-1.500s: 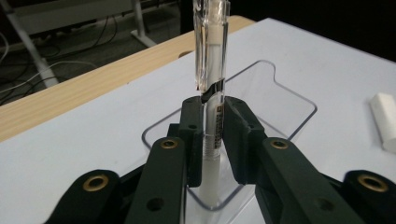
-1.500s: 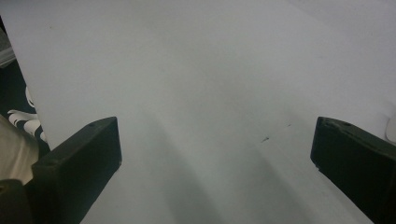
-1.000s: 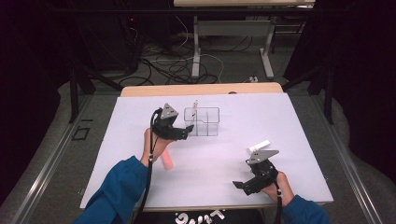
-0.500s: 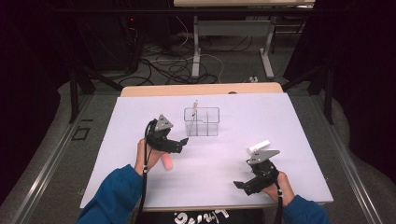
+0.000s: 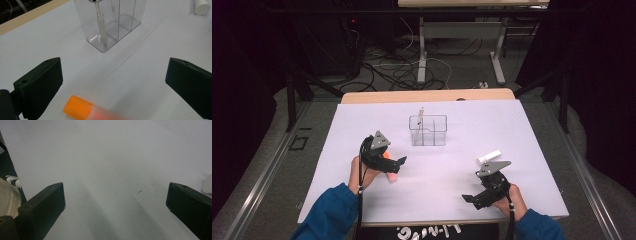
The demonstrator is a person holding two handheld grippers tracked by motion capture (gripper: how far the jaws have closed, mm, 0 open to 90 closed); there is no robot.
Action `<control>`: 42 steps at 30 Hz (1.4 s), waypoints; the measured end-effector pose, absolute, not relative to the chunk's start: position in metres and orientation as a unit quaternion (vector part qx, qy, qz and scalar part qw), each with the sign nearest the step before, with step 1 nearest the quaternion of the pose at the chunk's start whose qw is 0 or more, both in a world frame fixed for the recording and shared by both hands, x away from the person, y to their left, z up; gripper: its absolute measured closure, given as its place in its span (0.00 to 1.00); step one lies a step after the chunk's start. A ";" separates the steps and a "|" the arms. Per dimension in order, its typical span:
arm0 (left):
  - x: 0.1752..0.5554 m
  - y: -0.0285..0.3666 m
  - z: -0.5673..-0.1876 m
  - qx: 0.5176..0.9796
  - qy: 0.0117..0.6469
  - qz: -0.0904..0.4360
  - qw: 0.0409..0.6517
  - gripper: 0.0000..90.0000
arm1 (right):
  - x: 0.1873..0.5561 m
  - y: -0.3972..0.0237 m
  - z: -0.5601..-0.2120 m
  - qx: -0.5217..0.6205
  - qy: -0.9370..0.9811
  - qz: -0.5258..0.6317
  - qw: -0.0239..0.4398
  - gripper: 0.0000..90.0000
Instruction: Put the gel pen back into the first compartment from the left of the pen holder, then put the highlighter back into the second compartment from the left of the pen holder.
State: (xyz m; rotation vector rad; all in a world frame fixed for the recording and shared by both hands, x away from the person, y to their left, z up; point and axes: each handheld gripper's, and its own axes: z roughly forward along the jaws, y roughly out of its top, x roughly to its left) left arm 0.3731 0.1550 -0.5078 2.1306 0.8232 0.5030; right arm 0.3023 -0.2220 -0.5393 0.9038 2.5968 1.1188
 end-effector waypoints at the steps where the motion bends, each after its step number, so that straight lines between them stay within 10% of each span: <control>1: 0.372 0.156 -0.509 0.840 0.326 0.191 0.389 0.01 | 0.302 -0.222 -0.539 0.306 0.871 0.375 0.086 0.02; 28: 0.371 0.193 -0.508 0.831 0.359 0.191 0.378 0.05 | 0.303 -0.222 -0.540 0.306 0.871 0.375 0.084 0.02; 42: 0.369 0.215 -0.512 0.831 0.364 0.190 0.376 0.60 | 0.303 -0.222 -0.539 0.299 0.874 0.373 0.085 0.03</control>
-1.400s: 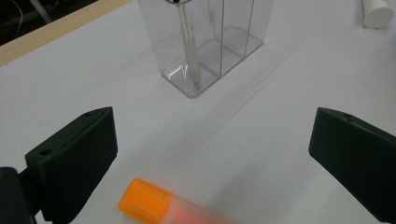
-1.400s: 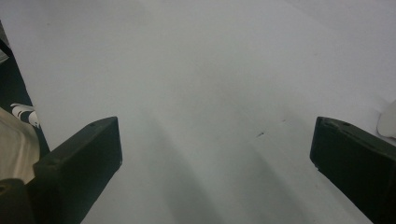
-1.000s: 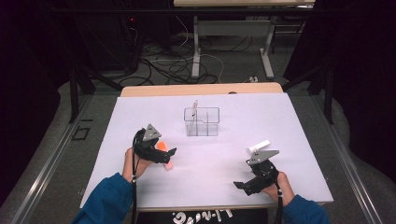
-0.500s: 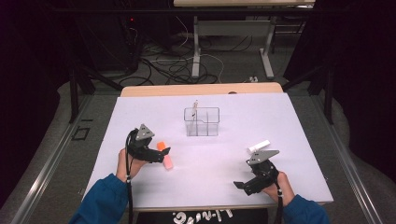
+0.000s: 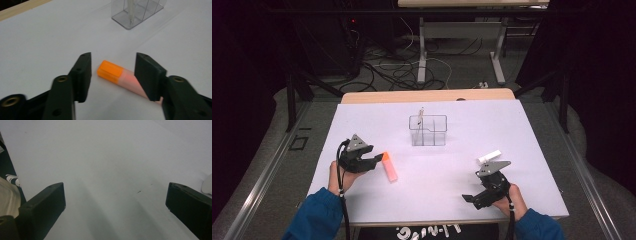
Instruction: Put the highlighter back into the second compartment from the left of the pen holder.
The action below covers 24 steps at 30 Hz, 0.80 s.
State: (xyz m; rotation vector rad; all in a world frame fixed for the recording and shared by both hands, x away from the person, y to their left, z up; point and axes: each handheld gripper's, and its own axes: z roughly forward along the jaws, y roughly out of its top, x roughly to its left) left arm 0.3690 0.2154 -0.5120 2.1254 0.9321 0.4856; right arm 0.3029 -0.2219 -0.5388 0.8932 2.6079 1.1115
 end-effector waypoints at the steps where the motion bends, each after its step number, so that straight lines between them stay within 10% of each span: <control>1: 0.369 0.216 -0.513 0.831 0.366 0.189 0.374 0.63 | 0.303 -0.222 -0.539 0.299 0.875 0.373 0.085 0.03; 10: 0.386 0.216 -0.526 0.838 0.367 0.181 0.362 0.95 | 0.303 -0.221 -0.540 0.306 0.869 0.380 0.086 0.03; 24: 0.433 0.209 -0.547 0.854 0.374 0.149 0.329 1.00 | 0.304 -0.220 -0.540 0.306 0.872 0.372 0.086 0.03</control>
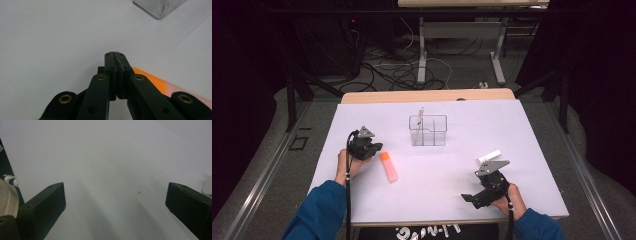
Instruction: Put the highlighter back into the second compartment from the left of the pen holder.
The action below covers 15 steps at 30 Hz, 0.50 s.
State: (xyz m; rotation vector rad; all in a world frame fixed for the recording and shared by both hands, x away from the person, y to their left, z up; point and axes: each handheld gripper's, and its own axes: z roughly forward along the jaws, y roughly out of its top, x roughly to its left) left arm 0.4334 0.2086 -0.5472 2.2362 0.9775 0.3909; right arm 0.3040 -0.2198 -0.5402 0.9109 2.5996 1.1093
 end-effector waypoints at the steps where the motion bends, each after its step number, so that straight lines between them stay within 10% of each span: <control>1: 0.434 0.208 -0.549 0.858 0.369 0.147 0.326 1.00 | 0.304 -0.220 -0.540 0.305 0.872 0.372 0.086 0.03; 15: 0.425 0.208 -0.549 0.877 0.345 0.135 0.307 1.00 | 0.304 -0.221 -0.541 0.303 0.869 0.381 0.089 0.03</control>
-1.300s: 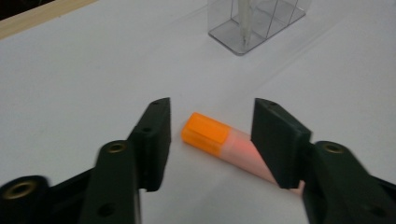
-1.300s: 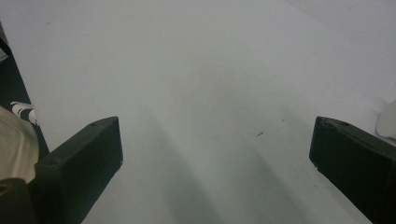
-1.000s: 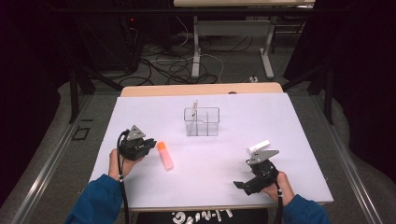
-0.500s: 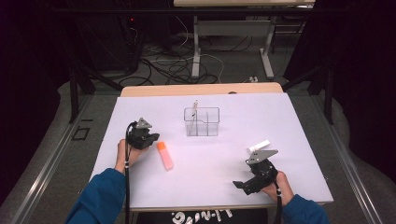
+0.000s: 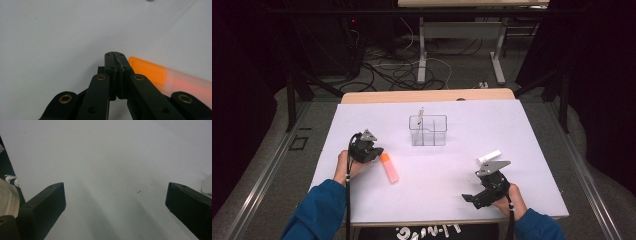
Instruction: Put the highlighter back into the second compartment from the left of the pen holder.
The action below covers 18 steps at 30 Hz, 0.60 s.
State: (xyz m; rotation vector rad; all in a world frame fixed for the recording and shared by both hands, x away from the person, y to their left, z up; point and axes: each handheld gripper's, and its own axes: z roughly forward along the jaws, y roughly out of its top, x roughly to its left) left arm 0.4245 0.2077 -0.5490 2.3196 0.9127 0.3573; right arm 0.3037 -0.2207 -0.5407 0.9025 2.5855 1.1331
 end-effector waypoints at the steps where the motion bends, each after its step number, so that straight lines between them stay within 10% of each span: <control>1: 0.423 0.207 -0.549 0.878 0.343 0.133 0.306 1.00 | 0.303 -0.221 -0.540 0.304 0.870 0.378 0.087 0.03; 18: 0.432 0.191 -0.550 0.873 0.337 0.136 0.325 1.00 | 0.304 -0.219 -0.541 0.309 0.871 0.372 0.086 0.03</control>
